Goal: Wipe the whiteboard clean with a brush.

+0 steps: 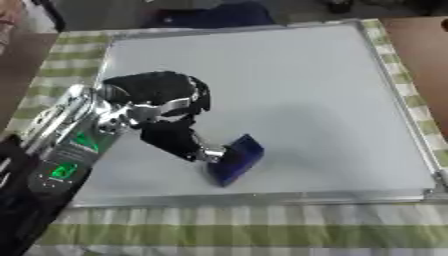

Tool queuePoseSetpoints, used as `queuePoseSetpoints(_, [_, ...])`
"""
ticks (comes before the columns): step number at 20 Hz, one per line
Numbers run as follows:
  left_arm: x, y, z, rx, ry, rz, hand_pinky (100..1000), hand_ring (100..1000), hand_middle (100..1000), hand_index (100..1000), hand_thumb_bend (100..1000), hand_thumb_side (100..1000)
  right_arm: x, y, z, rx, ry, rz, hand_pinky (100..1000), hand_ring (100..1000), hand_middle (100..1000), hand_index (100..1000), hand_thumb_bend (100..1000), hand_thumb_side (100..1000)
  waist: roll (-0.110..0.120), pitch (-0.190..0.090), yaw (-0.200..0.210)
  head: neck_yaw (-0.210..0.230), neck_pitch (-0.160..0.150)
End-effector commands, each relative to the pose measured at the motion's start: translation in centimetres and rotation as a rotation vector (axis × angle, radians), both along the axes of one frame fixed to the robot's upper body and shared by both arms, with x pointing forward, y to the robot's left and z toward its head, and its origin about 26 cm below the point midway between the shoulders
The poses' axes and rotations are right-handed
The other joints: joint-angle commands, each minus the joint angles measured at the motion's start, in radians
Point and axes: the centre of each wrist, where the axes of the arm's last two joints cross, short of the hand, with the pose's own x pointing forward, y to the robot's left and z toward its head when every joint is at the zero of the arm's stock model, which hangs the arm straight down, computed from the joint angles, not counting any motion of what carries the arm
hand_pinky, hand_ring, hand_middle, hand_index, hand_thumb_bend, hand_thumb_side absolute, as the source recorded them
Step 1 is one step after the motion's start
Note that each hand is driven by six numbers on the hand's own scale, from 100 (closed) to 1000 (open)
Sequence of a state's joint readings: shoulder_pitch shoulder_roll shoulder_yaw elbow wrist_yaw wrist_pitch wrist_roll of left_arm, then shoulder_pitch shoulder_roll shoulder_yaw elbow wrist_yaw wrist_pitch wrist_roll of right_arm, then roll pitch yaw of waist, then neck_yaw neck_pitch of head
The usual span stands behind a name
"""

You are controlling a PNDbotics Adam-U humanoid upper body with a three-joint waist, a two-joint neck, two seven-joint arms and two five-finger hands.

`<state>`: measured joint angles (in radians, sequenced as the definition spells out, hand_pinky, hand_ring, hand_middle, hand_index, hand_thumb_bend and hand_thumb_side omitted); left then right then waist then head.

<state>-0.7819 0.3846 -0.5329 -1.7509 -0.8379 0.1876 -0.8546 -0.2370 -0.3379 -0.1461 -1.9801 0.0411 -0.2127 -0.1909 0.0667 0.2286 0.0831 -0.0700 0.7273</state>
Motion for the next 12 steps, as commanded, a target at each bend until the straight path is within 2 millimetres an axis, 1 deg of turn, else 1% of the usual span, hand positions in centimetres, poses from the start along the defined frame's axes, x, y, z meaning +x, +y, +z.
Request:
queuePoseSetpoints(1, [0.5, -0.6, 0.0, 0.001, -0.026, 0.004, 683, 797, 704, 119, 720, 1000, -0.3, 0.1, 0.7, -0.014, -0.023, 0.007, 688, 614, 499, 519, 100, 906, -0.004, -0.012, 0.003, -0.007, -0.004])
queuePoseSetpoints(2, [0.6, -0.8, -0.2, 0.000, -0.026, 0.000, 680, 792, 691, 115, 724, 1000, -0.2, 0.1, 0.7, -0.014, -0.022, 0.007, 688, 614, 498, 518, 100, 907, -0.004, -0.012, 0.003, -0.009, -0.005])
queuePoseSetpoints(6, [0.9, -1.5, -0.7, 0.000, -0.019, -0.008, 671, 788, 686, 107, 729, 1000, -0.2, 0.2, 0.7, -0.014, -0.022, 0.009, 689, 614, 498, 518, 100, 907, -0.005, -0.008, 0.002, -0.013, -0.006])
queuePoseSetpoints(12, [1.5, -2.2, -1.6, -0.025, 0.040, 0.001, 665, 792, 695, 117, 750, 1000, -0.2, 0.2, 0.7, -0.016, -0.020, 0.010, 690, 614, 497, 517, 100, 909, -0.004, -0.002, 0.004, -0.022, -0.012])
